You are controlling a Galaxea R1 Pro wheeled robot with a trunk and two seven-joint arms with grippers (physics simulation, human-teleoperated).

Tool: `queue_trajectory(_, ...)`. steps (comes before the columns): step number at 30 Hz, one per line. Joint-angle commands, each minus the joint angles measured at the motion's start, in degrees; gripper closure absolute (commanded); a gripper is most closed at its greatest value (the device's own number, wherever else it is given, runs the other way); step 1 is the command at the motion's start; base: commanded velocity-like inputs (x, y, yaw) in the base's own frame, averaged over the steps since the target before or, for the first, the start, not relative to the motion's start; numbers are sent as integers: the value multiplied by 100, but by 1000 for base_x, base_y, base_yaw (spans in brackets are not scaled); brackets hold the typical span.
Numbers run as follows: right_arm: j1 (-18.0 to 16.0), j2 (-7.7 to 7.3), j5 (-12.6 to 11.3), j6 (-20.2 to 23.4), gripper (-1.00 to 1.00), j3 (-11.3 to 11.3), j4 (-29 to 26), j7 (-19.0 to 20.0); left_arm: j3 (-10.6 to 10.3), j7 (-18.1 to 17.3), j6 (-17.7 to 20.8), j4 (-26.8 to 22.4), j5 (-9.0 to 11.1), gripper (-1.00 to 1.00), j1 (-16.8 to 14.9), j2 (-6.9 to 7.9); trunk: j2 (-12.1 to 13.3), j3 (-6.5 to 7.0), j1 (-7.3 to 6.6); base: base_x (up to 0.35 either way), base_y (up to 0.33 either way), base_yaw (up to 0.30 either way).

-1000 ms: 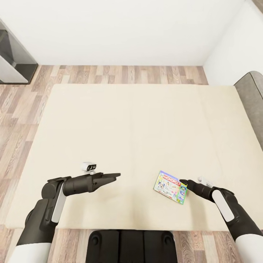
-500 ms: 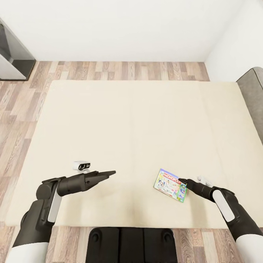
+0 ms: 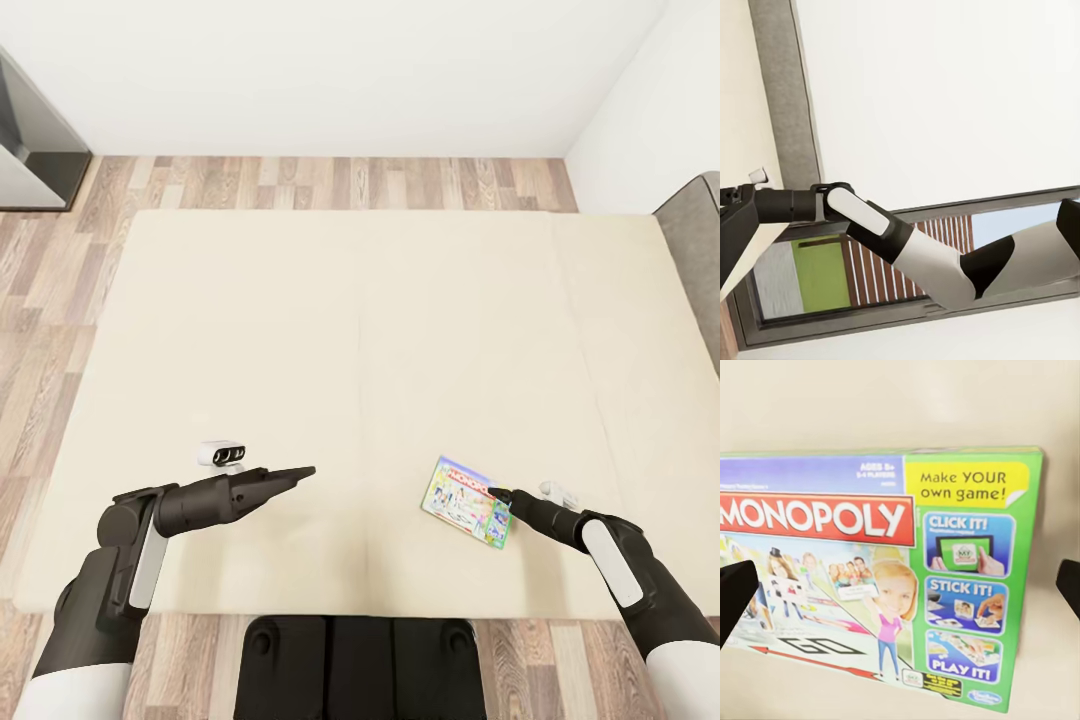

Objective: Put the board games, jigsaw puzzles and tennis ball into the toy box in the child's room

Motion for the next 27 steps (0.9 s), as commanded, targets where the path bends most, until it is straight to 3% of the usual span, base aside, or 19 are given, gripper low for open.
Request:
queue_trajectory(1,-3,1,12,32,-100,-13,-3,26,0,-23,61,-1,-4,-100,-2,1,-9,-15,3,0,0,0)
queue_trajectory(22,-1,52,15,13,-100,-13,-3,27,3,-23,59,-1,-4,-100,-2,7,-9,-117,3,0,0,0)
queue_trajectory(27,3,68,28,-266,-100,12,3,26,2,-23,54,-1,-4,-100,-2,4,-9,-118,3,0,0,0)
